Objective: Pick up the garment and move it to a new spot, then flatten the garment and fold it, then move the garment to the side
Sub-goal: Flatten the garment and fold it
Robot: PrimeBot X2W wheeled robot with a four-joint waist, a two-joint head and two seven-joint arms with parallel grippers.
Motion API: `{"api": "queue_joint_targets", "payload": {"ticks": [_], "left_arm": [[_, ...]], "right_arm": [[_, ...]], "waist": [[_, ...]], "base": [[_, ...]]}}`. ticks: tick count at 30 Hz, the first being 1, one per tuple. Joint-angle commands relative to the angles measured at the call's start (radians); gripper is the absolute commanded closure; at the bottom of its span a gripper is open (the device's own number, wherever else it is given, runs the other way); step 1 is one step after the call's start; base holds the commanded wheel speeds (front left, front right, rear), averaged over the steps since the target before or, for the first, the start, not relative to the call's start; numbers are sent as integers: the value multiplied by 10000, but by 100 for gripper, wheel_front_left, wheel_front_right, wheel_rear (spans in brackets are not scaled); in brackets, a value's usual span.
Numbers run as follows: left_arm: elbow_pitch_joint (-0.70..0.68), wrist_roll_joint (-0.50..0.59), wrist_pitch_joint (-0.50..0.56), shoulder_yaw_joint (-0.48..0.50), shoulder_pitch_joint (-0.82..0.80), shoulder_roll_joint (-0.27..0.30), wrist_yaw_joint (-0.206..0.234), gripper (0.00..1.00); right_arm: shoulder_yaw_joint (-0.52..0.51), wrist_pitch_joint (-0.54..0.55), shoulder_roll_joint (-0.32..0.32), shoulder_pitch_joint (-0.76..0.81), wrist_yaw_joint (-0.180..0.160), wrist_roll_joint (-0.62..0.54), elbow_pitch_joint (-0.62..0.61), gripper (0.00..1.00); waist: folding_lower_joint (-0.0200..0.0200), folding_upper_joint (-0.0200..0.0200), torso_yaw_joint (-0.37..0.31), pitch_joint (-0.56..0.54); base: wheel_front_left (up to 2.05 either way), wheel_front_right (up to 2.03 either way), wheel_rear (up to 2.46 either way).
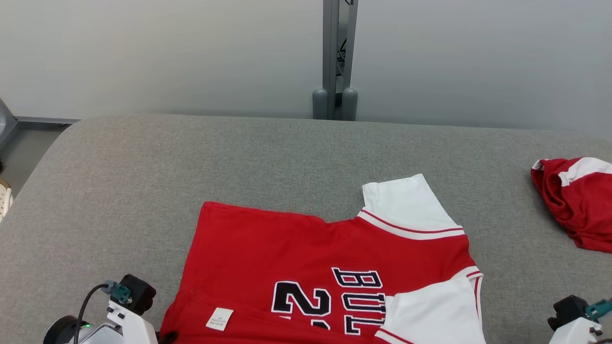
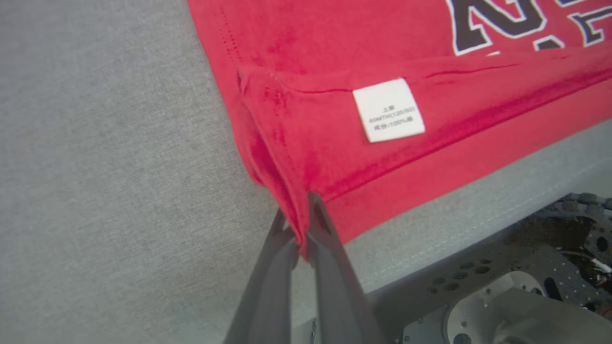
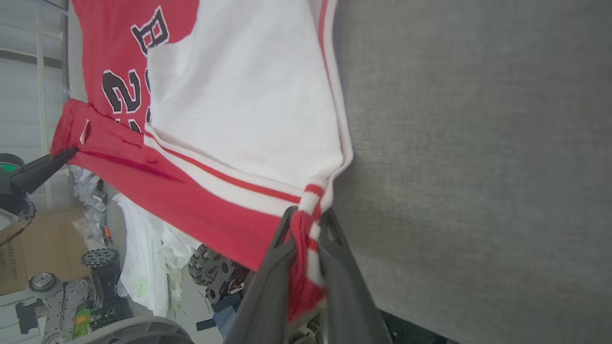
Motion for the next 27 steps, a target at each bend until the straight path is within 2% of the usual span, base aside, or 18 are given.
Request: {"api": "queue_joint_targets", "payload": {"ticks": [1, 5, 7, 8, 9, 10, 14, 18, 20, 23, 27], "left_arm": [[-122, -134, 165, 34, 58, 260, 12, 100], [-656, -541, 647, -17, 317, 578, 19, 100], [-913, -796, 948, -18, 520, 603, 178, 100], [-991, -864, 1058, -31, 588, 616, 250, 62], [-1064, -957, 1190, -47, 628, 626, 313, 10], [-1145, -1051, 1321, -49, 655, 636, 367, 0], [-1493, -1202, 1567, 45, 771, 784, 572, 0], [-1746, -1006, 1255, 303, 620, 962, 906, 0], [-1819, -734, 758, 547, 420, 1003, 1185, 0], [-1800, -154, -423, 908, 162, 778, 1696, 0], [-1610, 367, -2273, 1403, -147, 167, 2204, 0]], "right_arm": [[-144, 144, -185, 167, -1, 64, -26, 100], [-430, 403, -126, 583, -1, 53, -277, 100], [-670, 458, 15, 764, -1, -90, -382, 100], [-776, 474, 67, 834, -1, -138, -374, 28], [-859, 508, 135, 898, -1, -176, -353, 0], [-973, 511, 220, 911, -1, -199, -372, 0], [-1551, 574, 387, 974, 1, -378, -377, 0], [-2118, 463, 497, 931, 1, -760, -554, 0], [-2451, 78, 610, 729, 2, -1110, -781, 0], [-2842, -873, 805, 439, 2, -1851, -1264, 0], [-3078, -2902, 1077, 24, 2, -3473, -1771, 0]], "waist": [[0, 0, 7, -1], [0, 0, 15, 7], [0, 0, 16, 22], [0, 0, 16, 22], [0, 0, 16, 23], [0, 0, 16, 23], [0, 0, 24, 3], [0, 0, 41, 12], [0, 0, 51, 16], [0, 0, 59, 20], [0, 0, 50, 26]], "base": [[0, 0, 0], [0, 0, 0], [0, 0, 0], [0, 0, 0], [0, 0, 0], [0, 0, 0], [0, 0, 0], [0, 0, 0], [0, 0, 0], [0, 0, 0], [0, 0, 0]]}}
